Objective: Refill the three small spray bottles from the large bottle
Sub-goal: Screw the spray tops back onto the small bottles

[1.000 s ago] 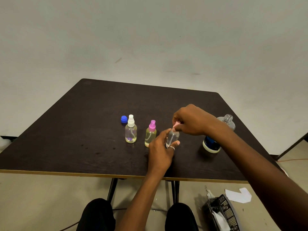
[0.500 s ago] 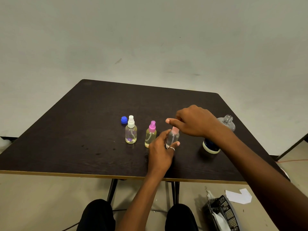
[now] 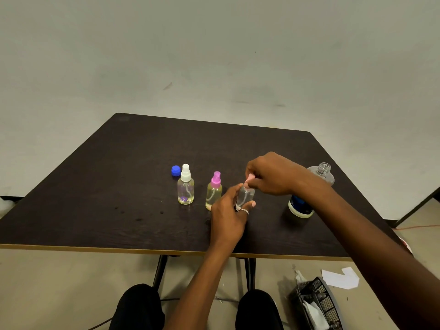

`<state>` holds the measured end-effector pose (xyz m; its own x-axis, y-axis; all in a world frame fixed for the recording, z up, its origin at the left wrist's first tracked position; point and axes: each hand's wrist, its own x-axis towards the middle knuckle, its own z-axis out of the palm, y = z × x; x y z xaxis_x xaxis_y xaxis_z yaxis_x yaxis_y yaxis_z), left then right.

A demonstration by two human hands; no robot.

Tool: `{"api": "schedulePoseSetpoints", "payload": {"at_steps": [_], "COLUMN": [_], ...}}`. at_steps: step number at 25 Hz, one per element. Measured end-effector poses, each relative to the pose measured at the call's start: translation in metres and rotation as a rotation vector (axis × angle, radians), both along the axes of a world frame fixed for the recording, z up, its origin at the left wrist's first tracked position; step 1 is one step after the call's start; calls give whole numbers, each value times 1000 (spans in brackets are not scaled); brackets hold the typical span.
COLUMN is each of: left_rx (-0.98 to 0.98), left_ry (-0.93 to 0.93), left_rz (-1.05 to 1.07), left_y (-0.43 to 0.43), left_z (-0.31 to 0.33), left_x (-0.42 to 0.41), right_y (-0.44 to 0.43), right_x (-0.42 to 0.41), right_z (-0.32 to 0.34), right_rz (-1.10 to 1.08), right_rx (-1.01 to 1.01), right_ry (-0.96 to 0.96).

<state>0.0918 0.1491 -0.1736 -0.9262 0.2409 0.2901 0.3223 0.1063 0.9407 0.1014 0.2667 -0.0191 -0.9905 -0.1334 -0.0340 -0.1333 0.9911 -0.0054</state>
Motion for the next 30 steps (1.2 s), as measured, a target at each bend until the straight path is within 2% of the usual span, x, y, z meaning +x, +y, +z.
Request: {"api": "schedulePoseSetpoints", "payload": {"at_steps": [4,9,11,14,16,25,30], "left_rx": [5,0,3,-7,-4,-7,-19], "left_ry": [11,24,15,3,6,34,21], "left_rz": [-1,1,-1,1,-1,-1,0], "left_y": [0,1,1,0,0,-2,-2], "left_z": [0,0,0,0,0,6,5], "left_x": [0,0,0,1,1,5,4], "right_y": [-5,-8,-4,2,3,-7,-3], "right_x": [2,6,5,2,1,-6,-6], "right_z": [-10,-12,-8,1,1,-13,-10], "right_rz": [-101,-176,-136,1,71,-16,18], "right_rx": [214,199,127,-52,-82,23,-10], "right_ry": [150,226,188,3,-62,54,-9]}}
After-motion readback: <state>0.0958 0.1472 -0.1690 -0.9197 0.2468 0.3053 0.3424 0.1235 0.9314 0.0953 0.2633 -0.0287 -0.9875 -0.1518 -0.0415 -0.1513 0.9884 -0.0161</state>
